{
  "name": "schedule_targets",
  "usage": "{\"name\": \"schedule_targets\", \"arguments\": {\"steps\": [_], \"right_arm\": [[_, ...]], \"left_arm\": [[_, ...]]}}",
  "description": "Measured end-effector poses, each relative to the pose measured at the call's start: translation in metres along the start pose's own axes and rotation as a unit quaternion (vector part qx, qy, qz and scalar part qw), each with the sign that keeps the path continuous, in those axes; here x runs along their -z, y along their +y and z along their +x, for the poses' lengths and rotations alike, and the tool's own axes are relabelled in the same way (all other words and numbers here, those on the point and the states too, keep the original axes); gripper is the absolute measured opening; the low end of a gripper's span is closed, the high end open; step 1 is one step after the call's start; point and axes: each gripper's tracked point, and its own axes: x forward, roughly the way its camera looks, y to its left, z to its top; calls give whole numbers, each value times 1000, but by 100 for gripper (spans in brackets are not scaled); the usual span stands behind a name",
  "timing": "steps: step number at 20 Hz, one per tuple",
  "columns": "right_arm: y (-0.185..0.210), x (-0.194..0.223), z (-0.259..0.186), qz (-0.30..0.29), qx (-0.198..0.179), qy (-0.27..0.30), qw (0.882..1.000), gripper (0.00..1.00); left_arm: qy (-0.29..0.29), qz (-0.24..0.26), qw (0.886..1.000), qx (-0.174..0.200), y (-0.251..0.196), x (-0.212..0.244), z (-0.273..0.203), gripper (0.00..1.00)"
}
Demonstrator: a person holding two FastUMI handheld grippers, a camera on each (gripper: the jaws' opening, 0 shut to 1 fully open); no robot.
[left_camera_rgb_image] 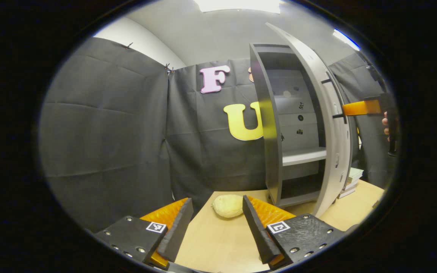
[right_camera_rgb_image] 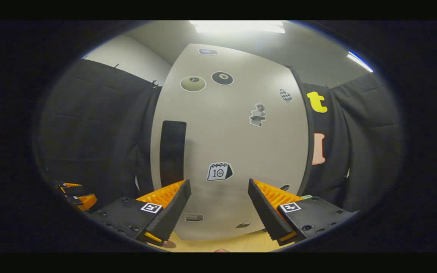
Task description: Open the cabinet door with the right hand, grasp the bottle in the cabinet with the left hand and place it on the coaster, then close the cabinet door with the right hand.
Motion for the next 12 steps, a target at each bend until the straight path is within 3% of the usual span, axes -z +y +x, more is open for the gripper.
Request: {"name": "schedule_targets", "arguments": {"steps": [2,3,4,8,9,12], "right_arm": [[0,5,12,5,6,3,1000,97],[-1,4,14,13,7,2,1000,92],[-1,4,17,23,6,3,1000,97],[-4,10,23,47,8,18,999,97],[-6,10,22,54,10,21,998,92],[-21,3,11,68,23,10,997,92]], "left_arm": [[1,2,1000,-4,3,2,2,79],[3,2,1000,-5,6,6,4,79],[6,1,1000,-6,8,8,7,79],[9,-4,1000,-2,7,8,13,79],[7,-4,1000,2,6,5,13,79],[0,-3,1000,21,-11,-7,23,79]]}}
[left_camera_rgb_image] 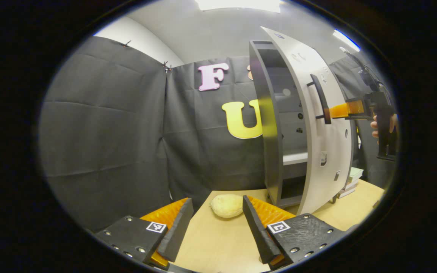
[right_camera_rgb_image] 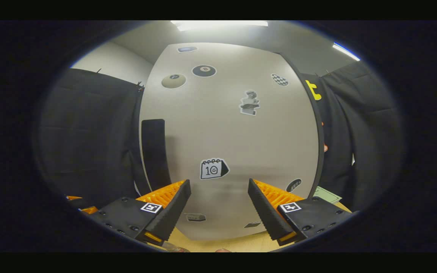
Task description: Open the cabinet door with the right hand, grasp the bottle in the cabinet with the left hand and place it on the coaster, then close the cabinet door with the right hand.
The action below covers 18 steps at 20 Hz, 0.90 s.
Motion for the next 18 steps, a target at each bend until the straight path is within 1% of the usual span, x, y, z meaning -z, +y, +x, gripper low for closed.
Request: {"name": "schedule_targets", "arguments": {"steps": [4,5,6,7,9,10,11,15,18], "right_arm": [[-42,-18,-46,-2,18,-20,1000,92],[-55,-21,-60,-5,23,-23,999,97],[-69,-23,-73,-9,29,-24,999,93],[-83,-24,-87,-13,35,-25,999,97],[-111,-24,-116,-23,48,-26,998,97],[-125,-24,-131,-28,55,-27,998,97],[-139,-23,-144,-33,63,-30,997,97],[-187,-18,-193,-53,82,-33,995,97],[-215,-11,-226,-70,89,-34,993,97]], "left_arm": [[-25,12,999,22,-37,-28,5,79],[-31,14,999,27,-49,-36,2,79],[-35,15,999,31,-62,-42,-1,81],[-37,15,999,36,-76,-46,-3,81],[-41,13,998,46,-105,-58,-8,81],[-44,12,998,52,-120,-64,-13,79],[-48,13,997,56,-133,-69,-20,79],[-59,19,996,61,-182,-91,-51,79],[-66,28,996,52,-200,-102,-74,81]]}}
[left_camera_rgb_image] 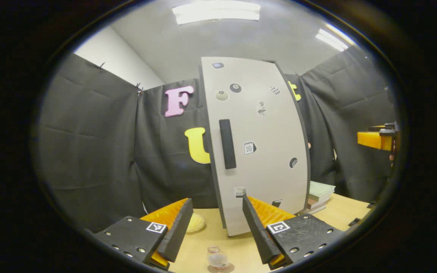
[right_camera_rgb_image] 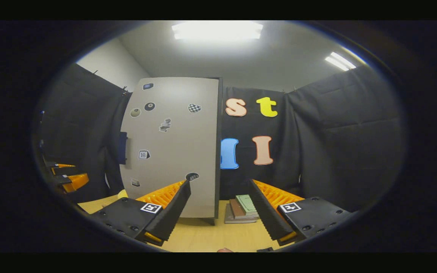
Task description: Open the cabinet door with the right hand, grasp the bottle in the cabinet with the left hand and place it on the coaster, then close the cabinet door with the right hand.
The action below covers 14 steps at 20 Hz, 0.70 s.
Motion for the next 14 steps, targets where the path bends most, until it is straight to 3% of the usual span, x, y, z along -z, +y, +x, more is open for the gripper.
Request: {"name": "schedule_targets", "arguments": {"steps": [5,14], "right_arm": [[-26,22,-36,1,-17,23,1000,97],[-36,21,-61,35,-2,23,999,97]], "left_arm": [[-9,15,999,-30,-13,-18,-26,79],[-10,1,1000,-21,-20,-17,-46,79]]}}
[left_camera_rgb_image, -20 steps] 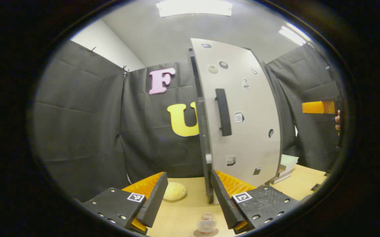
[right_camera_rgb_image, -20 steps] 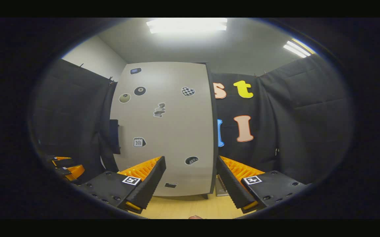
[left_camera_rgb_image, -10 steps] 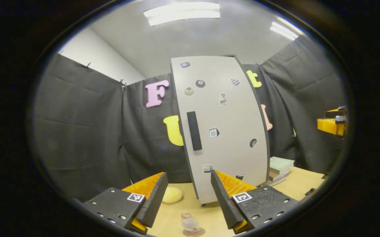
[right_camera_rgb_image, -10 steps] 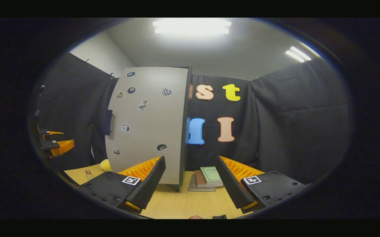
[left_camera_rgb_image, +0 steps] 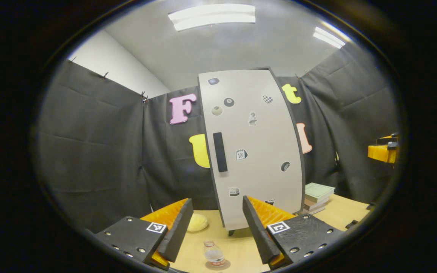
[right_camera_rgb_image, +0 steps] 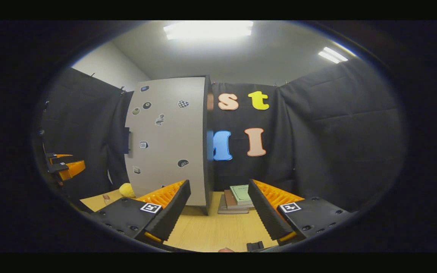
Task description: Open the cabinet door with the right hand, grasp the bottle in the cabinet with the left hand and place it on the coaster, then close the cabinet door with the right hand.
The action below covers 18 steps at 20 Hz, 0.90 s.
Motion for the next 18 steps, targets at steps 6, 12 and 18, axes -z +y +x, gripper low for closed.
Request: {"name": "schedule_targets", "arguments": {"steps": [6,12,18], "right_arm": [[16,-13,-9,2,-3,-13,1000,97],[28,-21,-7,1,-1,-18,1000,97],[39,-29,-8,0,1,-27,1000,97]], "left_arm": [[0,-3,1000,11,2,1,-3,78],[-4,-6,1000,15,15,-5,-3,79],[-1,-12,1000,16,34,-1,1,78]]}}
